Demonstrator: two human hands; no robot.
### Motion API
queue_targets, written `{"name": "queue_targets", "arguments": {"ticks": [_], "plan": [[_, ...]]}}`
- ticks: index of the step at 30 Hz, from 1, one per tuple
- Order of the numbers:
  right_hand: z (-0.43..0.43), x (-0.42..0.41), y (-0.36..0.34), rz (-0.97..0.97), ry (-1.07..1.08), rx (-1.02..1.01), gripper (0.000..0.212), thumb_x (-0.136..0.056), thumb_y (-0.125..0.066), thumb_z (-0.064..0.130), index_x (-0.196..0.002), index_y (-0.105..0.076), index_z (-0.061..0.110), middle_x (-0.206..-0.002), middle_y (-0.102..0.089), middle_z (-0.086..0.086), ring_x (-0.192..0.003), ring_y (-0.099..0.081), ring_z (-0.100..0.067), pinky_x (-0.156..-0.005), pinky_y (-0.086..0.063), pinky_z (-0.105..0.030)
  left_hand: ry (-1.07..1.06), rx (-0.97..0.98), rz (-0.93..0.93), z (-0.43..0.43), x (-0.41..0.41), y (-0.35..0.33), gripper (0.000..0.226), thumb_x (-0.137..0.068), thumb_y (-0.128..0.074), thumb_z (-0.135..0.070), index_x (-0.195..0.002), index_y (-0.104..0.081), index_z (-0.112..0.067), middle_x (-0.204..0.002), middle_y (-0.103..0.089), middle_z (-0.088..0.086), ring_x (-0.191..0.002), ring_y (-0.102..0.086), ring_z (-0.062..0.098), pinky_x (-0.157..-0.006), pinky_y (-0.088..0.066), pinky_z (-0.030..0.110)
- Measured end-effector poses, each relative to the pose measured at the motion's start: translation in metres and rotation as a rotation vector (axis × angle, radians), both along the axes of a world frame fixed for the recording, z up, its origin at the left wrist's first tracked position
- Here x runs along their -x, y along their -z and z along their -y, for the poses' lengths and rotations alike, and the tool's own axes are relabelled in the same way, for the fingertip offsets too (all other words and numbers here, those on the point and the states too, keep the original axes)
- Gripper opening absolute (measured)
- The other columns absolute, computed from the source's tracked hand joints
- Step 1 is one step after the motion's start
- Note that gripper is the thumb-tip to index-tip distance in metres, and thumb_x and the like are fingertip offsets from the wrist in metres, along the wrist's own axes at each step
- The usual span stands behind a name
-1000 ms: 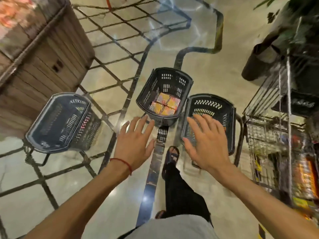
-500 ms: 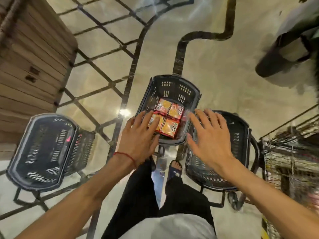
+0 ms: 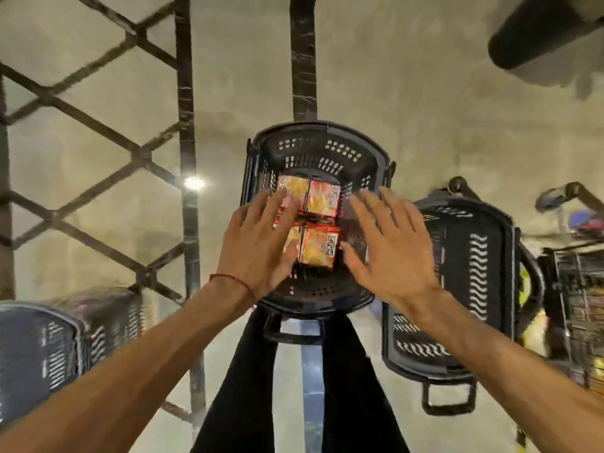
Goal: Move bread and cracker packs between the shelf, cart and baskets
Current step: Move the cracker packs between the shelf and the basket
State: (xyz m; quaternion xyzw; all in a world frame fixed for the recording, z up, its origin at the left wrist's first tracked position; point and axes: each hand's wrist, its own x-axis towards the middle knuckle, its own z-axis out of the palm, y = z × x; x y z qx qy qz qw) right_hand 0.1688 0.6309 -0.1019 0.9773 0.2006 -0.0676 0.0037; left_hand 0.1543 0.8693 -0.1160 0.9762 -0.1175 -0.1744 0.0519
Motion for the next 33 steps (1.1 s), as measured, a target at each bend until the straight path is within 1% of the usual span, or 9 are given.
{"name": "queue_targets", "arguments": {"ticks": [4, 9, 14, 19, 21, 24, 28, 31, 33], "plan": [[-0.003, -0.029, 0.084, -0.072, -0.009, 0.031, 0.075, -0.096, -0.047, 0.056, -0.154, -0.045, 0.009, -0.157, -0.049, -0.014, -0.149, -0.038, -0.036, -0.124, -0.016, -0.048, -0.004, 0.028, -0.007, 0.003, -0.029, 0.082, 0.069, -0.095, -0.054, -0.047, -0.154, -0.032, -0.019, -0.157, -0.039, 0.013, -0.145, -0.034, 0.035, -0.115, -0.035, 0.05], [-0.006, -0.054, 0.191, -0.159, 0.025, 0.045, 0.076, -0.097, -0.043, 0.058, -0.158, -0.038, 0.013, -0.161, -0.043, -0.012, -0.153, -0.032, -0.032, -0.127, -0.022, -0.052, 0.087, -0.057, -0.001, 0.015, -0.058, 0.185, 0.07, -0.1, -0.038, -0.055, -0.159, -0.019, -0.021, -0.165, -0.024, 0.01, -0.152, -0.018, 0.032, -0.121, -0.023, 0.05], [-0.005, -0.074, 0.287, -0.192, 0.068, -0.013, 0.071, -0.095, -0.048, 0.054, -0.152, -0.047, 0.011, -0.154, -0.05, -0.01, -0.149, -0.037, -0.032, -0.124, -0.027, -0.051, 0.018, -0.055, -0.059, 0.027, -0.077, 0.275, 0.068, -0.099, -0.032, -0.057, -0.158, -0.025, -0.023, -0.165, -0.024, 0.006, -0.152, -0.016, 0.029, -0.12, -0.024, 0.048], [-0.022, -0.107, 0.378, -0.196, 0.185, -0.053, 0.066, -0.087, -0.06, 0.044, -0.142, -0.055, 0.01, -0.145, -0.056, -0.01, -0.143, -0.045, -0.032, -0.12, -0.034, -0.049, -0.129, 0.034, -0.116, 0.029, -0.091, 0.347, 0.059, -0.099, -0.044, -0.049, -0.152, -0.038, -0.023, -0.162, -0.03, 0.002, -0.151, -0.02, 0.026, -0.116, -0.029, 0.051], [-0.026, -0.12, 0.409, -0.277, 0.226, -0.073, 0.071, -0.087, -0.066, 0.041, -0.148, -0.049, 0.01, -0.148, -0.051, -0.009, -0.144, -0.04, -0.03, -0.124, -0.03, -0.045, -0.167, 0.04, -0.131, 0.028, -0.094, 0.367, 0.06, -0.099, -0.042, -0.049, -0.153, -0.035, -0.025, -0.163, -0.027, -0.001, -0.152, -0.016, 0.024, -0.119, -0.025, 0.051], [-0.025, -0.133, 0.447, -0.397, 0.258, -0.108, 0.079, -0.091, -0.068, 0.041, -0.157, -0.036, 0.01, -0.154, -0.042, -0.006, -0.147, -0.033, -0.026, -0.125, -0.023, -0.039, -0.204, 0.018, -0.147, 0.028, -0.096, 0.386, 0.063, -0.098, -0.036, -0.053, -0.155, -0.031, -0.026, -0.164, -0.025, 0.0, -0.151, -0.018, 0.025, -0.119, -0.028, 0.049], [-0.022, -0.133, 0.482, -0.557, 0.263, -0.042, 0.095, -0.094, -0.067, 0.048, -0.166, -0.014, 0.013, -0.171, -0.022, -0.008, -0.159, -0.016, -0.026, -0.131, -0.008, -0.044, -0.207, 0.02, -0.164, 0.027, -0.091, 0.403, 0.059, -0.099, -0.04, -0.049, -0.153, -0.033, -0.026, -0.162, -0.029, 0.004, -0.149, -0.023, 0.027, -0.115, -0.034, 0.053], [-0.024, -0.132, 0.487, -0.601, 0.294, 0.03, 0.104, -0.089, -0.076, 0.044, -0.165, -0.011, 0.014, -0.167, -0.029, -0.006, -0.154, -0.024, -0.029, -0.127, -0.019, -0.051, -0.194, 0.014, -0.168, 0.027, -0.088, 0.407, 0.058, -0.099, -0.043, -0.047, -0.151, -0.035, -0.024, -0.159, -0.033, 0.005, -0.147, -0.028, 0.028, -0.112, -0.037, 0.053], [-0.026, -0.13, 0.489, -0.577, 0.288, 0.046, 0.091, -0.086, -0.078, 0.031, -0.16, -0.026, 0.015, -0.153, -0.041, -0.006, -0.143, -0.035, -0.029, -0.117, -0.03, -0.05, -0.195, 0.012, -0.17, 0.027, -0.088, 0.405, 0.058, -0.099, -0.044, -0.048, -0.151, -0.035, -0.024, -0.158, -0.034, 0.005, -0.146, -0.028, 0.027, -0.111, -0.038, 0.053]]}}
